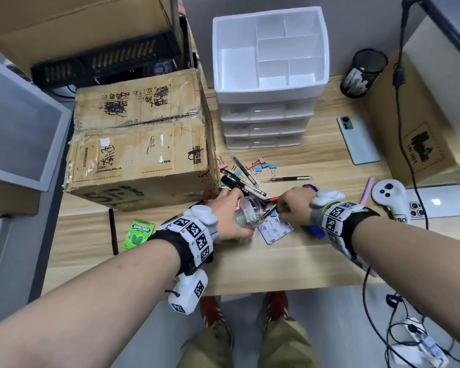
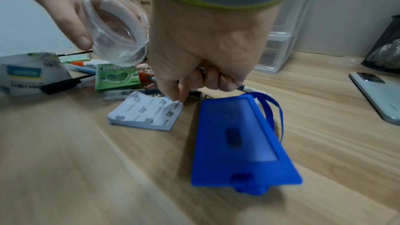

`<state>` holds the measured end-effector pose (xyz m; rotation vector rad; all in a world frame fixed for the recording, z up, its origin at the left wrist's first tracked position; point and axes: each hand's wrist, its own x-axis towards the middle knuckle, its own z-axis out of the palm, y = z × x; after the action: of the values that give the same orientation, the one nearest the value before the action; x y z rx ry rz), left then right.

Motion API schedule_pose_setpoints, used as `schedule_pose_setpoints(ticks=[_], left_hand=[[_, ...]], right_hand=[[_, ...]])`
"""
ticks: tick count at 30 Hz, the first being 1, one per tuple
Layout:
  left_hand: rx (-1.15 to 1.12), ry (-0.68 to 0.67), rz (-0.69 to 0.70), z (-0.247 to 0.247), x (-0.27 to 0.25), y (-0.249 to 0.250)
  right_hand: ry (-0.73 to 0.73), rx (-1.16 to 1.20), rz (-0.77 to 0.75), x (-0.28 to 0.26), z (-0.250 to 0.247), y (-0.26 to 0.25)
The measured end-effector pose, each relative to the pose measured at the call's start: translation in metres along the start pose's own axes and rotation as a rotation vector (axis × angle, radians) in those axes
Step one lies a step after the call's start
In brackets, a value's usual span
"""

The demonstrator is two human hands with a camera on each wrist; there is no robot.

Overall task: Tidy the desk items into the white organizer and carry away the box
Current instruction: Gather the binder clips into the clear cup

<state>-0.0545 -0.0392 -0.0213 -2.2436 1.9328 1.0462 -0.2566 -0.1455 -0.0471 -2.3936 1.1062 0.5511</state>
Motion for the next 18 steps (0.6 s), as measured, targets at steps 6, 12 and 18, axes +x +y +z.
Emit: schedule_pose_setpoints(ticks=[6,12,18], left_hand=[[0.028,0.027,0.017,0.010,-0.007,-0.004],[-0.010,0.029,0.024,0.015,-0.013,-0.014],[-0.039,0.037,0.016,0.015,-0.018,-0.019]], right_hand=[[0.141,0.009,0.004,0.002,0.014,-0.006],[0.156,0.026,0.058,0.010,0.021,-0.020],[0.160,0.109,0.105,0.012,0.027,-0.032]])
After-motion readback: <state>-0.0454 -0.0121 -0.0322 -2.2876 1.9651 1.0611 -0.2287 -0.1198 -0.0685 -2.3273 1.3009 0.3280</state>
